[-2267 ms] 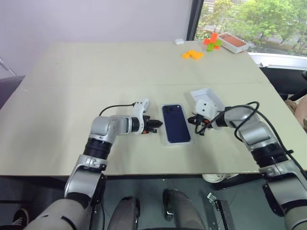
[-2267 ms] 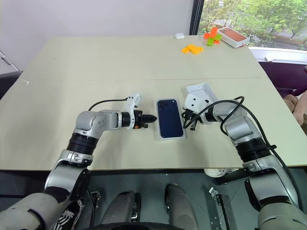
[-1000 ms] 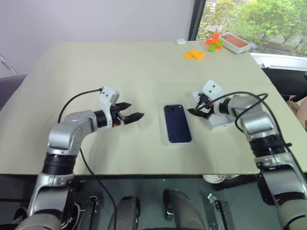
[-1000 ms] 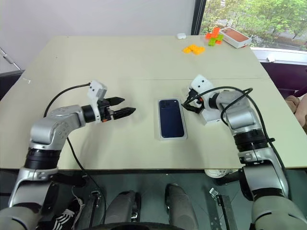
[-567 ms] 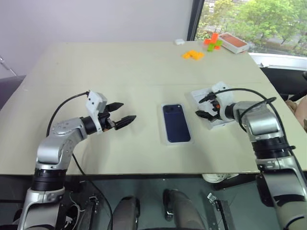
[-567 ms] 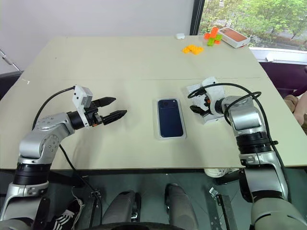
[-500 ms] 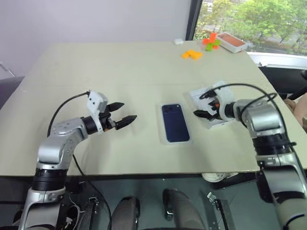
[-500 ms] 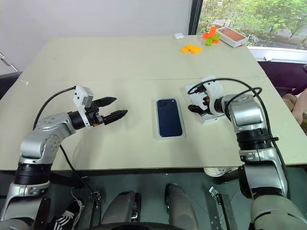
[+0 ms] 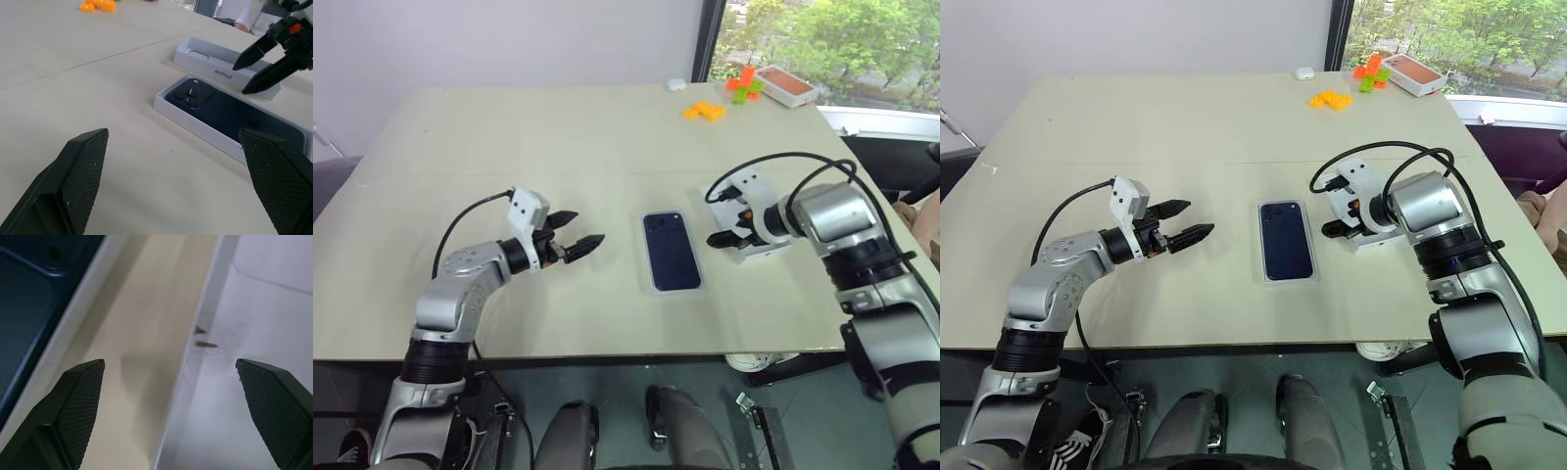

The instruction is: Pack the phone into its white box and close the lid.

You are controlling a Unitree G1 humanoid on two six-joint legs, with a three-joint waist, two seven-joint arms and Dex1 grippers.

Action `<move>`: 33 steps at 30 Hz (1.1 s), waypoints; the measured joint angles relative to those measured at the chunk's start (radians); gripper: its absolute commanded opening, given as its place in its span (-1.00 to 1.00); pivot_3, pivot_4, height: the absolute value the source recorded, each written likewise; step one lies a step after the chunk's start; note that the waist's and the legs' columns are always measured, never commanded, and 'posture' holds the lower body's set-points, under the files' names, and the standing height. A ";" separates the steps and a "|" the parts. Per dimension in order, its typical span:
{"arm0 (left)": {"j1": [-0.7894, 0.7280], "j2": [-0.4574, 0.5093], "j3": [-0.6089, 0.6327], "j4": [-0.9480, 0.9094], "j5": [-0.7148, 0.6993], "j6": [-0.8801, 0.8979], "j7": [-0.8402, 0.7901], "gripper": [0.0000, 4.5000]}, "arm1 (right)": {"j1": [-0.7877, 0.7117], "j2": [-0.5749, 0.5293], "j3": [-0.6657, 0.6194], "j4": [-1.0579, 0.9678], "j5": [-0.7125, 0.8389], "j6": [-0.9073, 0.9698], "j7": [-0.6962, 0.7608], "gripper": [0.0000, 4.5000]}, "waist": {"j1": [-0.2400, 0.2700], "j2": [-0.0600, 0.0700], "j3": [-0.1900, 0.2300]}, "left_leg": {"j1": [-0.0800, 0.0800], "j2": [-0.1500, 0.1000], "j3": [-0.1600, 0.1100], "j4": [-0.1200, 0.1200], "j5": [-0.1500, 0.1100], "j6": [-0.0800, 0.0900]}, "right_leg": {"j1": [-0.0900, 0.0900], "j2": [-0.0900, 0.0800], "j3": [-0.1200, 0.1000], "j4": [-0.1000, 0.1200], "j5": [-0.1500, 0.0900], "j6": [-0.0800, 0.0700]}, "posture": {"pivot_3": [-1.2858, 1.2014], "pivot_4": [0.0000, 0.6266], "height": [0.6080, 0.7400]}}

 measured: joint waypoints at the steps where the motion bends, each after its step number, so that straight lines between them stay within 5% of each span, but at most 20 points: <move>1: 0.001 -0.004 0.000 0.000 0.001 0.000 0.006 0.99 | -0.013 0.002 0.003 0.009 -0.001 -0.001 -0.002 1.00 | 0.000 0.000 0.000 | 0.000 0.000 0.000 0.000 0.000 0.000 | 0.000 0.000 0.000 0.000 0.000 0.000 | 0.03 -0.52 1.00; 11: 0.003 -0.021 0.000 -0.001 0.001 0.003 0.042 0.99 | -0.055 0.030 0.052 0.098 -0.018 0.010 -0.020 1.00 | 0.003 0.000 0.000 | -0.001 0.000 0.000 0.000 0.000 0.000 | 0.000 0.000 0.000 0.000 0.000 0.000 | 0.03 -0.52 1.00; 14: 0.003 -0.028 0.000 -0.001 -0.001 0.008 0.049 1.00 | -0.089 0.058 0.048 0.138 -0.018 0.025 -0.038 0.64 | -0.001 0.000 0.000 | 0.000 0.001 0.000 0.000 0.000 0.000 | 0.000 0.000 0.000 0.000 0.000 0.000 | 0.03 -0.52 1.00; 21: 0.003 -0.038 0.000 -0.002 -0.002 0.014 0.057 1.00 | -0.103 0.075 0.048 0.144 -0.019 0.024 -0.058 -0.99 | 0.002 0.000 0.000 | -0.001 0.001 0.000 0.000 0.000 0.000 | -0.001 0.001 0.000 0.000 0.000 0.000 | 0.03 -0.52 1.00; 33: 0.002 -0.040 0.004 -0.003 -0.025 0.050 0.071 1.00 | -0.096 0.103 0.031 0.127 -0.035 0.035 -0.117 -0.99 | 0.000 0.000 0.000 | 0.000 0.001 0.000 0.000 0.000 0.000 | -0.001 0.001 0.000 0.000 0.000 0.000 | 0.03 -0.52 1.00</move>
